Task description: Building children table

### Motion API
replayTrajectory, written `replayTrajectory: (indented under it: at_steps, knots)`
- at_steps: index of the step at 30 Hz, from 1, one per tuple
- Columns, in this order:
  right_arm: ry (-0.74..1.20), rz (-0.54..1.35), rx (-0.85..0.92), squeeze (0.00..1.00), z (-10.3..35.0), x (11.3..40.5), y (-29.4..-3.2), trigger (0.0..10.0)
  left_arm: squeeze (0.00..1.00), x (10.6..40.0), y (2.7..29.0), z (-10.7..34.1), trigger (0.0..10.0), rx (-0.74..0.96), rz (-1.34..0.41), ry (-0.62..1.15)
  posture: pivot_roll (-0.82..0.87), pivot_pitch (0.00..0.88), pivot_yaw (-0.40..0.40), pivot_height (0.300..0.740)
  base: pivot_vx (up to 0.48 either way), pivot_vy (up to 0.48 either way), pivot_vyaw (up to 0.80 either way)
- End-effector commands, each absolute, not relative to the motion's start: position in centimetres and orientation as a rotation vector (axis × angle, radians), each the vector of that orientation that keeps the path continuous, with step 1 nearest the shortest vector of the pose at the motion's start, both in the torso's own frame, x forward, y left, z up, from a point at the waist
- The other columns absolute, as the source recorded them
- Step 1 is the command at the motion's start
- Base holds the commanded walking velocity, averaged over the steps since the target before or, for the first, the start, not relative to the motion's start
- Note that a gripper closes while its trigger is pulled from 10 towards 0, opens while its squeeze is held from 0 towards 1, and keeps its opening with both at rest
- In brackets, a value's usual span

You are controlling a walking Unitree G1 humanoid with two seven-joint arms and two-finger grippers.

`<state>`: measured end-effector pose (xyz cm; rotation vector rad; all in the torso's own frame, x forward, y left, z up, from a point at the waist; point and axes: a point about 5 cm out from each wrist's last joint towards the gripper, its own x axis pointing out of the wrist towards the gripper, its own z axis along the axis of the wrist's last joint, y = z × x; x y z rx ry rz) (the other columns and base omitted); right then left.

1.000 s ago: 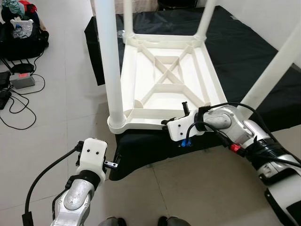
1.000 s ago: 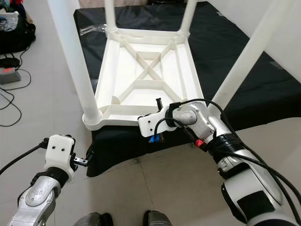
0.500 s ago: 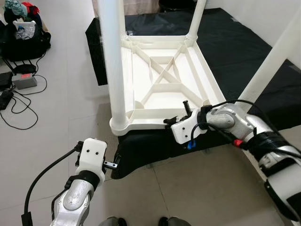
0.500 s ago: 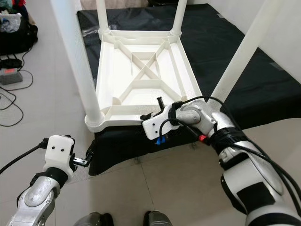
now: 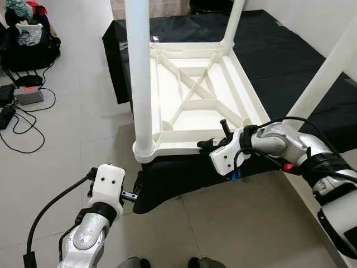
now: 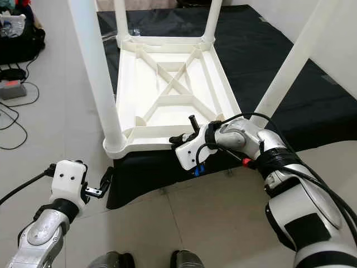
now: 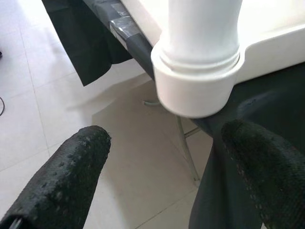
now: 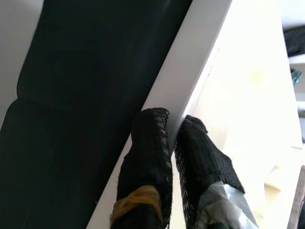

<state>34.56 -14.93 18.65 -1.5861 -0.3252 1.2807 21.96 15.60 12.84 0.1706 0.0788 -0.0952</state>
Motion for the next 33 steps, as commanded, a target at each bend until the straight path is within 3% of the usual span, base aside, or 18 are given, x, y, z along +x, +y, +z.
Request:
replayTrajectory:
  at_steps: [1, 9, 13, 15, 16, 18, 19, 26, 27, 28, 29, 33]
  knots:
    - [-0.493, 1.386, -1.597, 0.00, 18.9, 33.3, -13.1, 0.0, 0.00, 21.8, 15.8, 12.3, 10.0, 0.175, -0.099, 0.113, -0.01, 0.149, -0.066, 0.740, 0.000, 0.000, 0.00]
    - [-0.455, 1.370, -1.602, 0.00, 18.3, 33.5, -13.7, 0.0, 0.00, 21.8, 15.9, 12.2, 10.0, 0.176, -0.101, 0.115, -0.02, 0.146, -0.060, 0.740, 0.000, 0.000, 0.00]
    - [-0.389, 1.267, -1.681, 0.00, 19.0, 34.9, -14.5, 0.0, 0.00, 21.9, 15.9, 12.3, 10.0, 0.177, -0.101, 0.114, -0.01, 0.149, -0.061, 0.740, 0.000, 0.000, 0.00]
    - [-0.275, 1.117, -1.743, 0.00, 19.8, 36.6, -15.8, 0.0, 0.00, 21.9, 15.8, 12.3, 10.0, 0.177, -0.100, 0.114, -0.01, 0.148, -0.063, 0.740, 0.000, 0.000, 0.00]
    - [-0.234, 1.038, -1.769, 0.00, 20.6, 37.3, -16.5, 5.6, 0.00, 21.8, 15.8, 12.3, 10.0, 0.177, -0.099, 0.114, -0.01, 0.143, -0.064, 0.740, 0.000, 0.000, 0.00]
    - [-0.212, 0.976, -1.783, 0.00, 21.4, 37.7, -17.2, 5.6, 0.00, 21.8, 15.8, 12.2, 10.0, 0.176, -0.099, 0.115, -0.01, 0.143, -0.064, 0.740, 0.000, 0.000, 0.00]
    - [-0.191, 0.965, -1.790, 0.00, 21.6, 37.8, -17.5, 10.0, 0.00, 21.8, 15.8, 12.2, 10.0, 0.175, -0.100, 0.115, -0.01, 0.142, -0.064, 0.740, 0.000, 0.000, 0.00]
    - [-0.109, 0.977, -1.776, 0.00, 21.7, 37.8, -18.5, 10.0, 0.00, 21.9, 15.7, 12.2, 10.0, 0.171, -0.102, 0.115, -0.01, 0.141, -0.064, 0.740, 0.000, 0.000, 0.00]
    - [-0.106, 0.988, -1.755, 0.73, 21.7, 37.7, -18.5, 10.0, 0.00, 21.9, 15.7, 12.3, 10.0, 0.170, -0.102, 0.114, -0.02, 0.137, -0.059, 0.740, 0.000, 0.000, 0.00]
    - [-0.106, 0.988, -1.755, 0.73, 21.7, 37.7, -18.5, 10.0, 0.00, 21.9, 15.7, 12.3, 10.0, 0.170, -0.102, 0.114, -0.02, 0.137, -0.059, 0.740, 0.000, 0.000, 0.00]
    - [-0.130, 0.999, -1.693, 1.00, 21.6, 37.6, -18.3, 10.0, 0.00, 21.9, 15.7, 12.3, 10.0, 0.169, -0.100, 0.112, -0.02, 0.147, -0.056, 0.740, 0.000, 0.000, 0.00]
    - [-0.138, 1.001, -1.618, 1.00, 21.5, 37.5, -18.2, 10.0, 0.00, 21.9, 15.7, 12.2, 10.0, 0.169, -0.099, 0.112, -0.02, 0.138, -0.053, 0.740, 0.000, 0.000, 0.00]
